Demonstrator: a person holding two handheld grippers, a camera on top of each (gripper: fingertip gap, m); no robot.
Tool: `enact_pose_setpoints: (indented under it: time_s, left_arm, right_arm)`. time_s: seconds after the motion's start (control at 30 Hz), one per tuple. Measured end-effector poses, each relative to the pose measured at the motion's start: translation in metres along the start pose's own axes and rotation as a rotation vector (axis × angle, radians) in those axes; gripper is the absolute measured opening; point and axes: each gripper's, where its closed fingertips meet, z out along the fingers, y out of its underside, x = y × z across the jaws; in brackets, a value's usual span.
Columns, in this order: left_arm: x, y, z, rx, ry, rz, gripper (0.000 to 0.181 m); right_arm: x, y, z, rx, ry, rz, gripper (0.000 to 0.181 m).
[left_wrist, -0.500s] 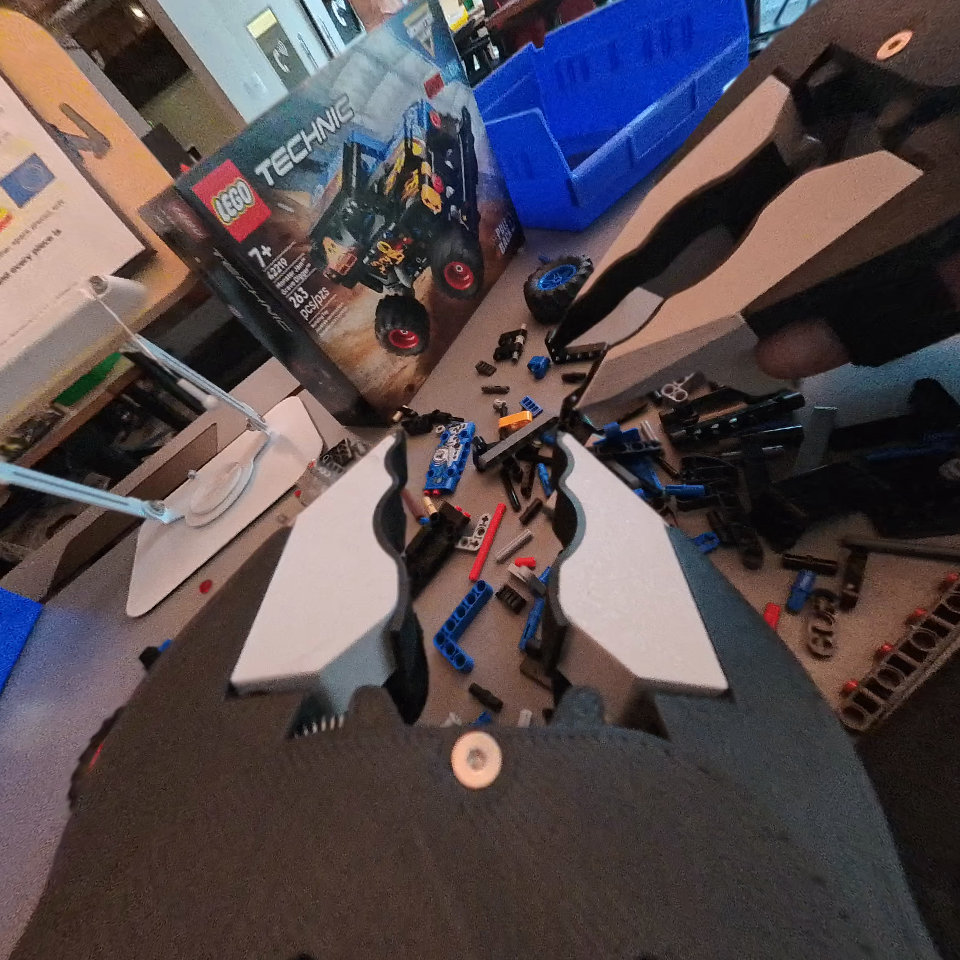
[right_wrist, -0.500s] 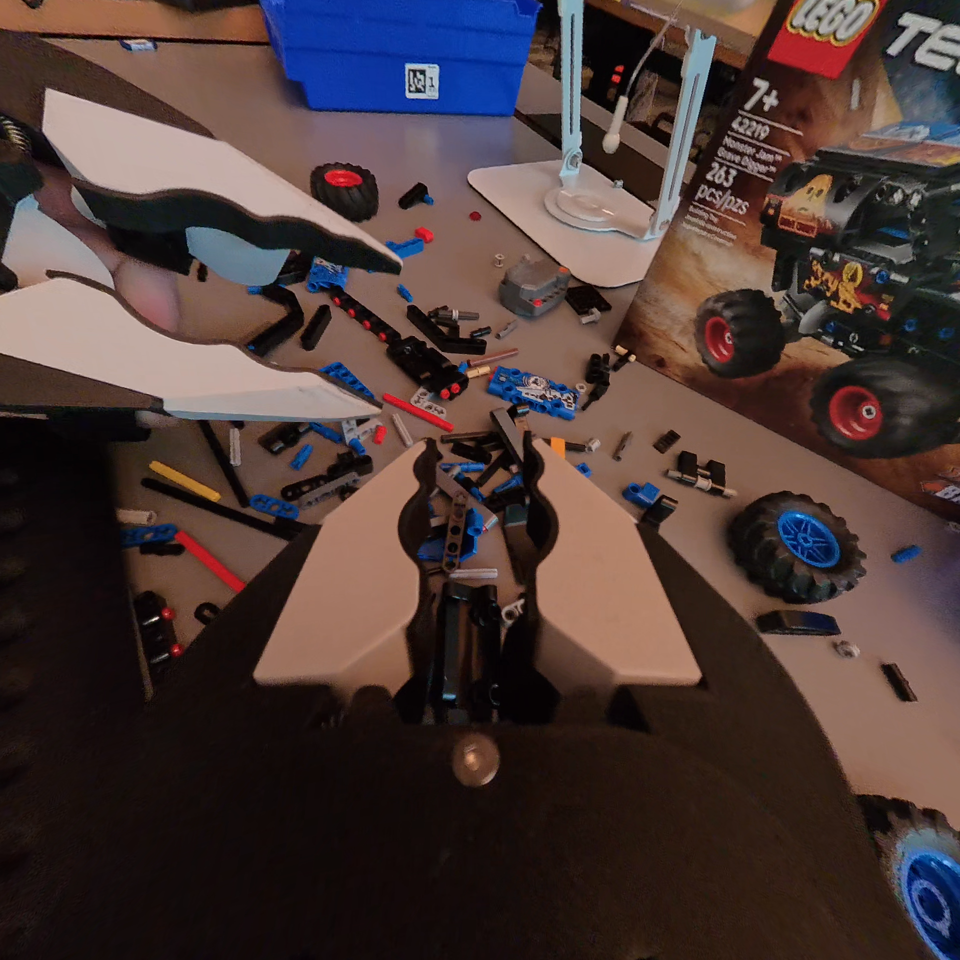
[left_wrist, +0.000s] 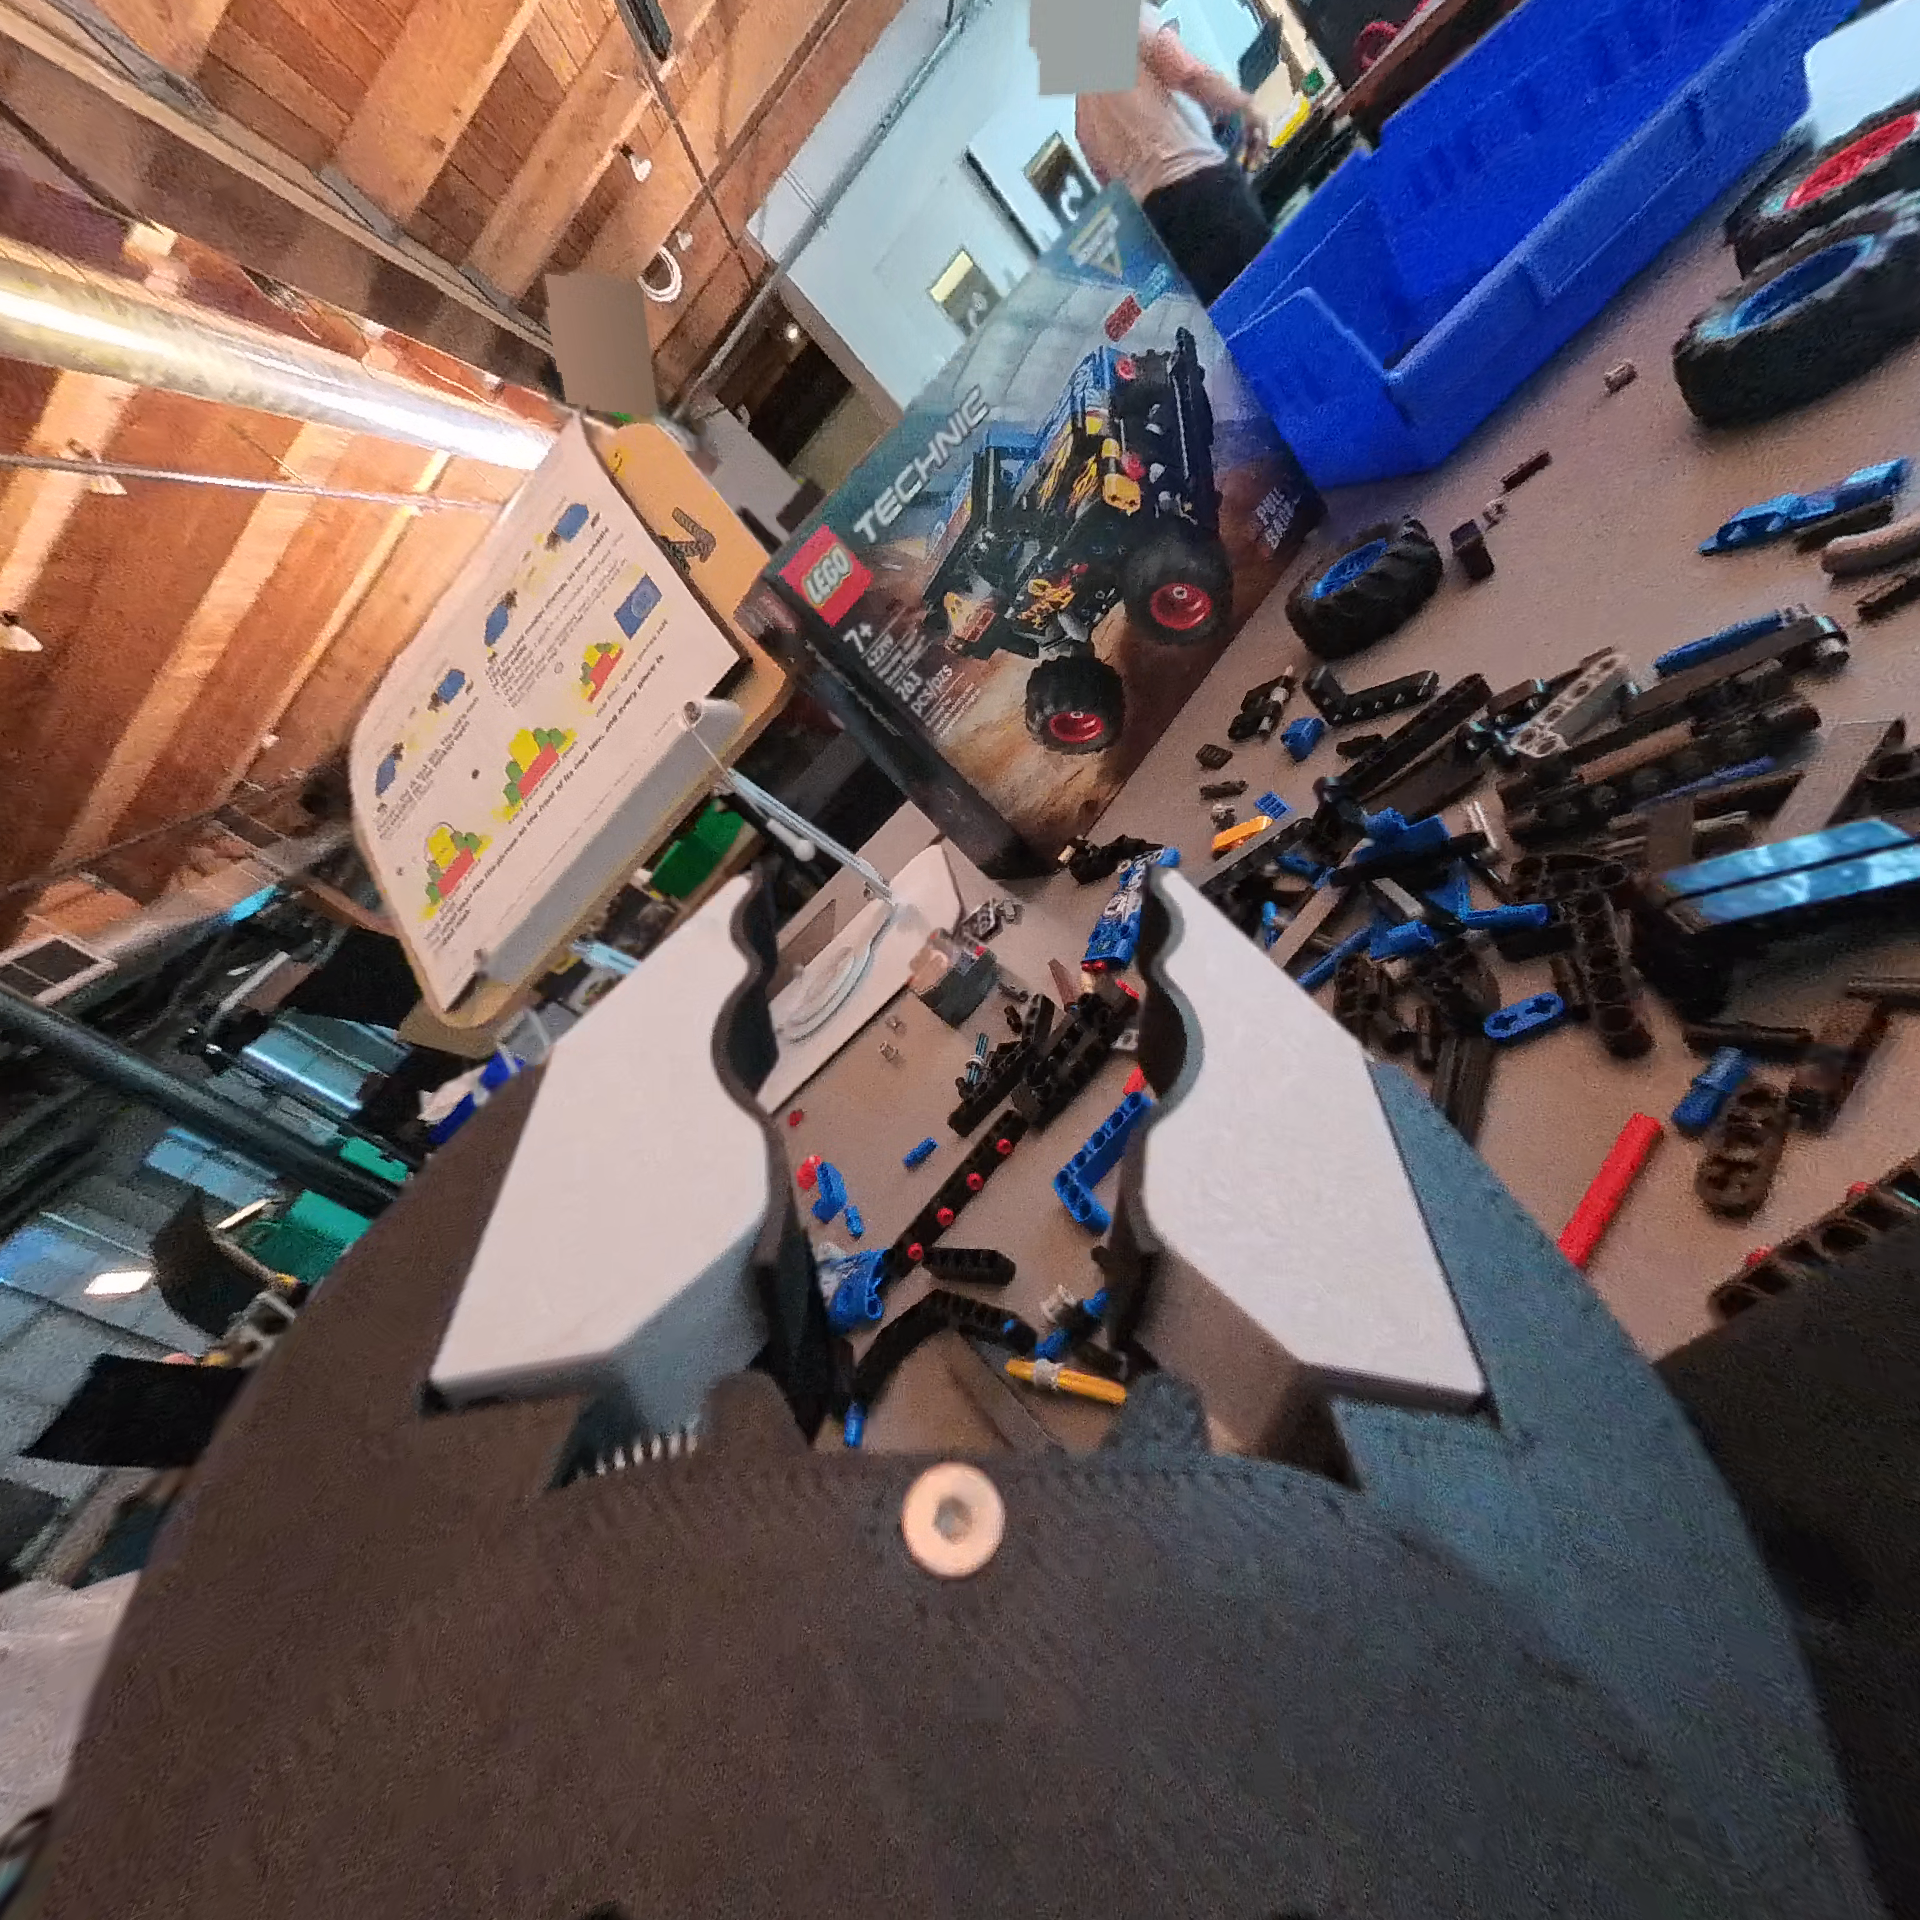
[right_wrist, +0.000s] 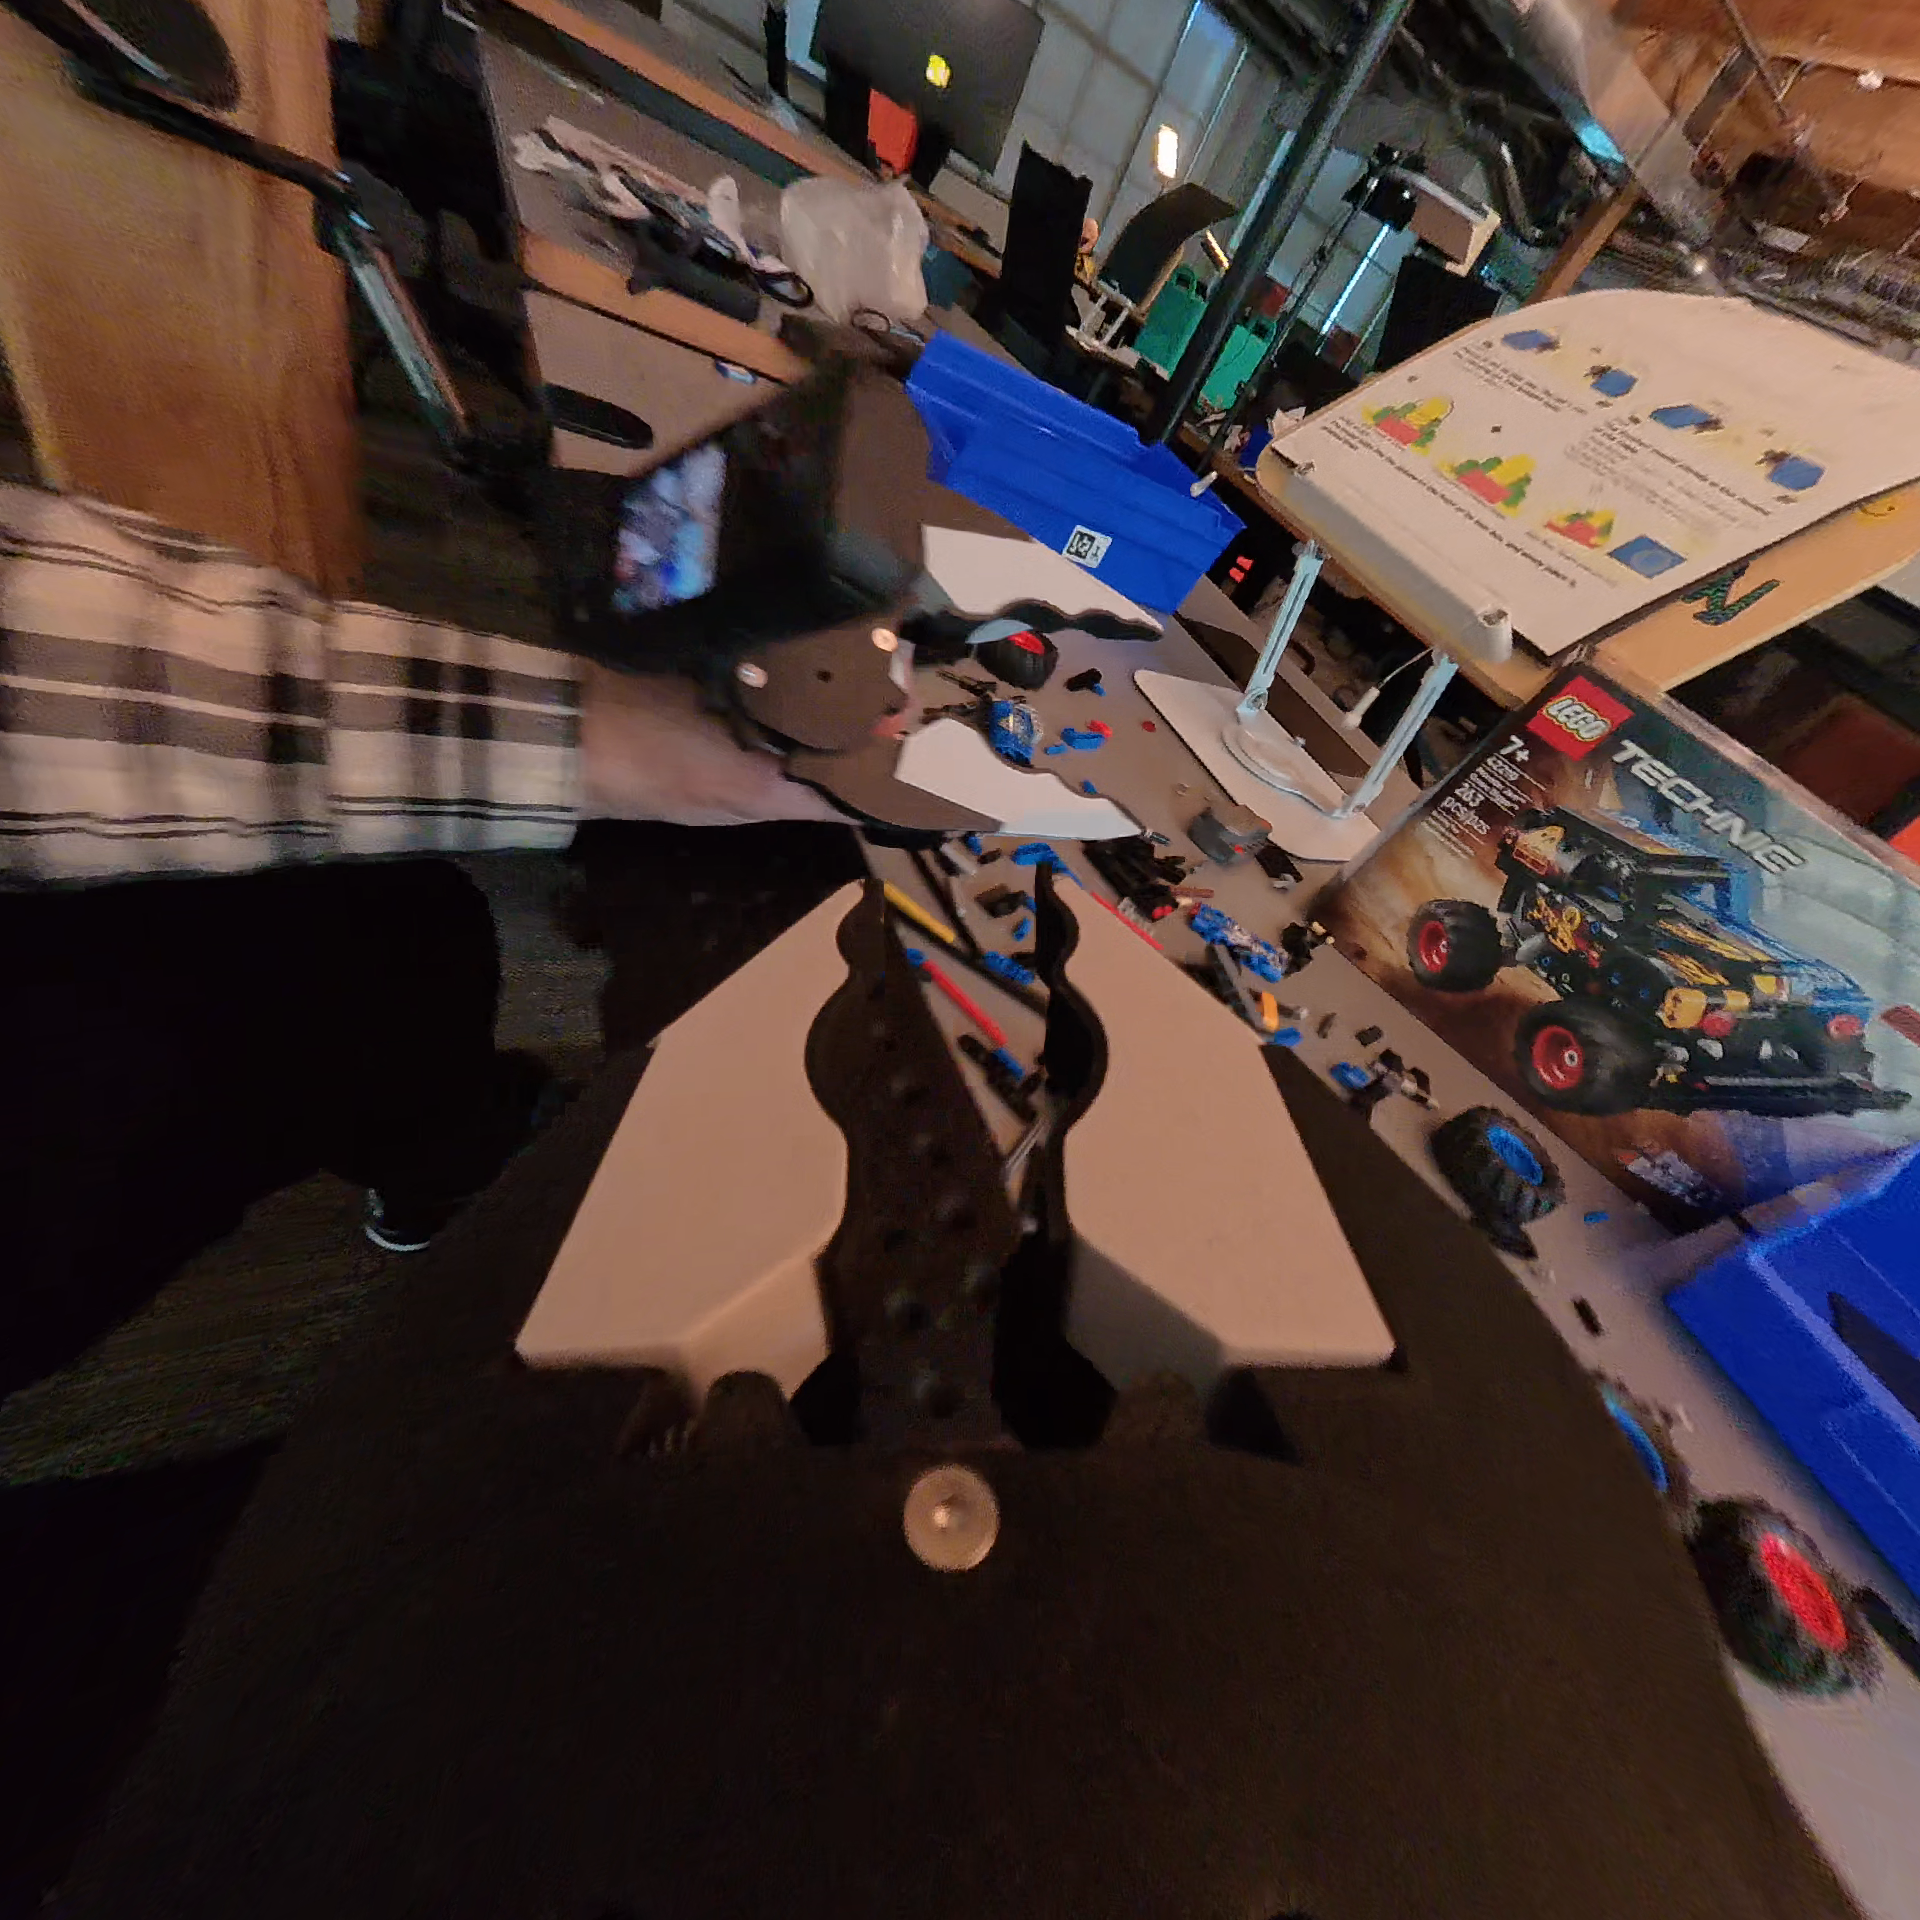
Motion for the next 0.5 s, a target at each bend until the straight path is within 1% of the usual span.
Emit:
enact_pose_setpoints:
  time_s: [0.07,0.2,0.27,0.37,0.43,0.5]
  left_arm:
    - [0.008,-0.001,0.004,-0.014,-0.013,0.104,0.062]
    - [0.015,0.010,0.014,-0.092,-0.024,0.205,0.062]
    - [0.013,0.018,0.017,-0.140,-0.044,0.233,0.064]
    - [0.004,0.022,0.015,-0.193,-0.116,0.271,0.069]
    - [0.002,0.014,0.006,-0.211,-0.160,0.187,0.073]
    - [0.015,-0.016,-0.012,-0.185,-0.181,0.121,0.075]
  right_arm:
    - [-0.012,-0.002,-0.035,0.013,-0.002,0.027,0.027]
    - [-0.043,-0.005,-0.105,0.073,-0.040,0.119,0.025]
    - [-0.064,0.000,-0.139,0.069,-0.058,0.131,0.025]
    - [-0.098,0.017,-0.190,0.047,-0.098,0.152,0.024]
    - [-0.117,0.035,-0.226,0.017,-0.120,0.188,0.024]
    - [-0.132,0.055,-0.265,-0.018,-0.135,0.230,0.024]
